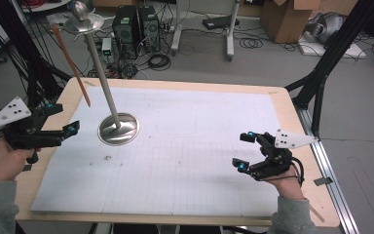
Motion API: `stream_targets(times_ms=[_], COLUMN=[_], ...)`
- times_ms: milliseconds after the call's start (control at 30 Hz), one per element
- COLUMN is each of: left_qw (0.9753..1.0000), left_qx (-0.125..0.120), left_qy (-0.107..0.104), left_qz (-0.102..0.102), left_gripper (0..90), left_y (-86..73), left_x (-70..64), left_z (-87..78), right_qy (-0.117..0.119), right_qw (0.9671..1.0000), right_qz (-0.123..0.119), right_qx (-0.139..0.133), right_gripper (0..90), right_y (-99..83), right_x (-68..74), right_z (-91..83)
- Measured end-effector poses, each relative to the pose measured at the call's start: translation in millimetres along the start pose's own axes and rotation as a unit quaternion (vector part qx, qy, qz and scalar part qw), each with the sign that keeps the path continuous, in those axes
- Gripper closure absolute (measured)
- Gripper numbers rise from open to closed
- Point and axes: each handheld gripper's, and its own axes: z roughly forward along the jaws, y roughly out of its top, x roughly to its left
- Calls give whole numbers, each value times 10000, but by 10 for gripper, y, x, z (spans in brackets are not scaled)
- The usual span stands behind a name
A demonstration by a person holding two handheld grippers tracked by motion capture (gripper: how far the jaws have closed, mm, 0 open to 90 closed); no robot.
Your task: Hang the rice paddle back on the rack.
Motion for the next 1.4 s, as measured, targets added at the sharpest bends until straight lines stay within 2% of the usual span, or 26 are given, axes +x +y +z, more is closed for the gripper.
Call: stream_targets(times_ms=[167, 300, 533, 667, 833, 967, 1067, 1300, 1400], left_qw=[10000, 9998, 10000, 9999, 9994, 9997, 9997, 9997, 10000], left_qx=[1, -48, -52, -102, -172, -157, -142, -85, 35], left_qy=[-51, 101, 57, 25, -87, -59, -103, -37, 42], left_qz=[71, 150, -63, -117, -271, -186, -186, -204, -18], left_gripper=[184, 183, 183, 183, 183, 183, 183, 183, 183], left_y=[-94, -193, -391, -476, -530, -553, -577, -638, -662], left_x=[-102, -170, -262, -335, -395, -442, -476, -502, -539], left_z=[27, 44, 80, 135, 182, 255, 318, 391, 412], right_qy=[-20, -6, 8, -16, -1, -22, -17, -13, -24], right_qw=[10000, 10000, 10000, 10000, 10000, 9999, 10000, 10000, 10000], right_qz=[9, 20, 11, -13, -8, -13, 16, 53, 48], right_qx=[10, 53, 36, 63, 73, 101, 51, 25, -3], right_gripper=[84, 84, 84, 84, 85, 85, 85, 85, 85], right_y=[1, -1, 4, 1, 0, -8, -9, -13, -18], right_x=[11, 10, 21, 7, -2, -23, -30, -34, -40], right_z=[-2, 11, 27, 50, 85, 112, 126, 105, 91])
